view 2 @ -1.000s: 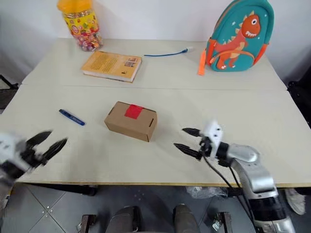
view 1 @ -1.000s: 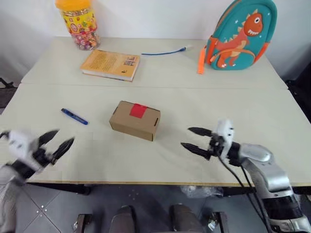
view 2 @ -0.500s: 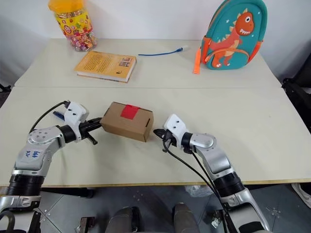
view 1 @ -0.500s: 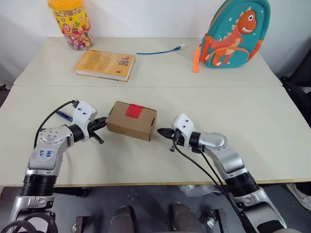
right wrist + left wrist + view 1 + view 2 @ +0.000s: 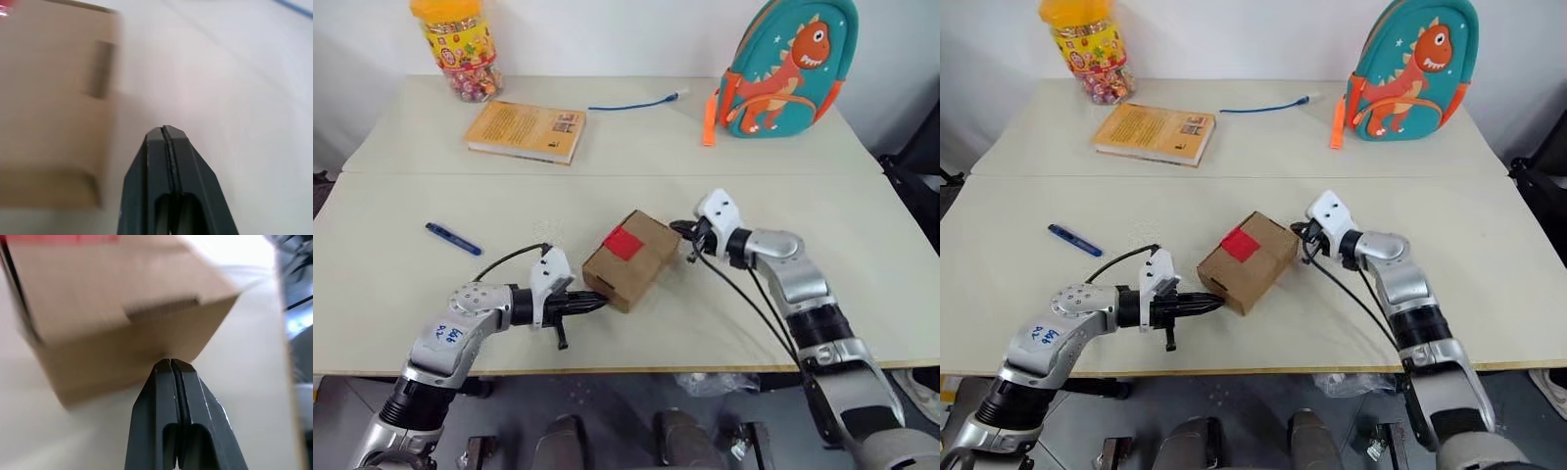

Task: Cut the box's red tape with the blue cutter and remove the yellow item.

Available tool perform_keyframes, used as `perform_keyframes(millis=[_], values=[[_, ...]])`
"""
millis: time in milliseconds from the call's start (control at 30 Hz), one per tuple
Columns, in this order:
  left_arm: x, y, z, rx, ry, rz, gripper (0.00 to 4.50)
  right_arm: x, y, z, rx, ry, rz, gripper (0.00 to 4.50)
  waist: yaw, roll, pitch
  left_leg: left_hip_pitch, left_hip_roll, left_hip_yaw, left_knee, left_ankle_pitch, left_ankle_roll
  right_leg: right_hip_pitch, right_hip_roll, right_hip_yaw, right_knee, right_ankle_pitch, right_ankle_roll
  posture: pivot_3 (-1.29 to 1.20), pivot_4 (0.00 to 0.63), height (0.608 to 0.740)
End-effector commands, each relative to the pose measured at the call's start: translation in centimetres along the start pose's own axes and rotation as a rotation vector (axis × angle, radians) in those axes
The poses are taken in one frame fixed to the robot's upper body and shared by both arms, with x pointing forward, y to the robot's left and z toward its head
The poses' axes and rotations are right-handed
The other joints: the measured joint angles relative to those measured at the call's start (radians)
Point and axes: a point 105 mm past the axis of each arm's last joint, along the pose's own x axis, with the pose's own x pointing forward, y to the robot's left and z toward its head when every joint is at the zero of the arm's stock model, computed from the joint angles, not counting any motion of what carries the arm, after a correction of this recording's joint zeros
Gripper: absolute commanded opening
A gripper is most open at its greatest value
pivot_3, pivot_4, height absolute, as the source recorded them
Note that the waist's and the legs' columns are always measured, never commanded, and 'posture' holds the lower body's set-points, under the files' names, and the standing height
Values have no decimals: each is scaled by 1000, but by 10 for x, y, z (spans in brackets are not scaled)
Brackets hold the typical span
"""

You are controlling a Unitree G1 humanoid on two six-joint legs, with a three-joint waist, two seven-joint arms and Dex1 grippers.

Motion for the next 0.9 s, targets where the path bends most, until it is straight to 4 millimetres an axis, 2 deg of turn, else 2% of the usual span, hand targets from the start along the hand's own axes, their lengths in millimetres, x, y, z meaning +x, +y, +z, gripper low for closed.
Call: perform_keyframes(millis=[33, 100, 200, 333, 400, 433, 500, 567, 700, 833, 900], values=[[-47, 16, 34, -31, -98, 57, 23, -25, -23, 4, -18, -10, -11, 0, -1, 1, 1, 0, 0, 0, 0, 0, 0, 0, 0, 0, 0, 0, 0, 0, 150, 740], [-66, 31, 46, -61, -150, 121, 23, -33, -17, 2, -2, -13, 42, 0, 1, 1, 1, 0, 1, 0, -1, 0, 0, 0, 0, 0, 0, 0, 0, 0, 150, 740], [-71, 28, 34, -103, -95, 98, 23, -33, -12, -1, -9, -19, 50, 0, -5, 1, 1, 1, 0, 1, 0, -1, 0, 1, 0, 0, -2, 0, 0, 0, 150, 740], [-67, 0, 19, -216, -30, -35, 23, -29, -10, 0, 12, -48, 36, 0, -15, 2, 2, 1, 1, 1, -1, -1, 0, 1, 0, 1, -1, 0, 0, 0, 150, 740], [-61, -29, -5, -275, 82, -130, 23, -19, -8, 0, 9, -83, -4, 0, -23, 1, 2, 0, 1, 1, -1, -1, -1, 0, 1, 1, -1, 0, 0, 0, 150, 740], [-56, -31, -15, -255, 110, -113, 23, -12, -8, 1, 14, -103, -27, 0, -26, 2, 2, 0, 2, 1, 0, -1, -2, 0, 2, 1, -2, 0, 0, 0, 150, 740], [-46, -19, -20, -213, 91, -32, 23, -4, -8, 1, 34, -128, -49, 0, -26, 3, 3, 1, 2, 1, 0, -1, -2, 1, 2, 2, -1, 0, -1, 0, 150, 740], [-31, -1, -14, -161, -1, 68, 23, 4, -4, 0, 83, -147, -32, 0, -21, 3, 3, 2, 3, 1, 1, -1, -2, 1, 3, 2, 0, 0, -1, 0, 150, 740], [-12, 14, -11, -91, -55, 151, 23, 11, 6, -2, 95, -144, 51, 0, -19, 3, 3, 1, 3, -1, 4, -1, -1, 2, 3, 1, 1, 0, 0, 0, 150, 740], [-4, 40, 5, -11, -129, 267, 23, 3, 19, 1, 125, -149, 202, 0, -20, 3, 3, 1, 3, 0, 3, -1, -1, 2, 3, 1, 0, 0, 0, 0, 150, 740], [-5, 51, 4, -4, -125, 308, 23, -6, 26, -1, 155, -124, 279, 0, -20, 3, 3, 1, 3, 0, 3, -1, -1, 2, 3, 1, 0, 0, 0, 0, 150, 740]])
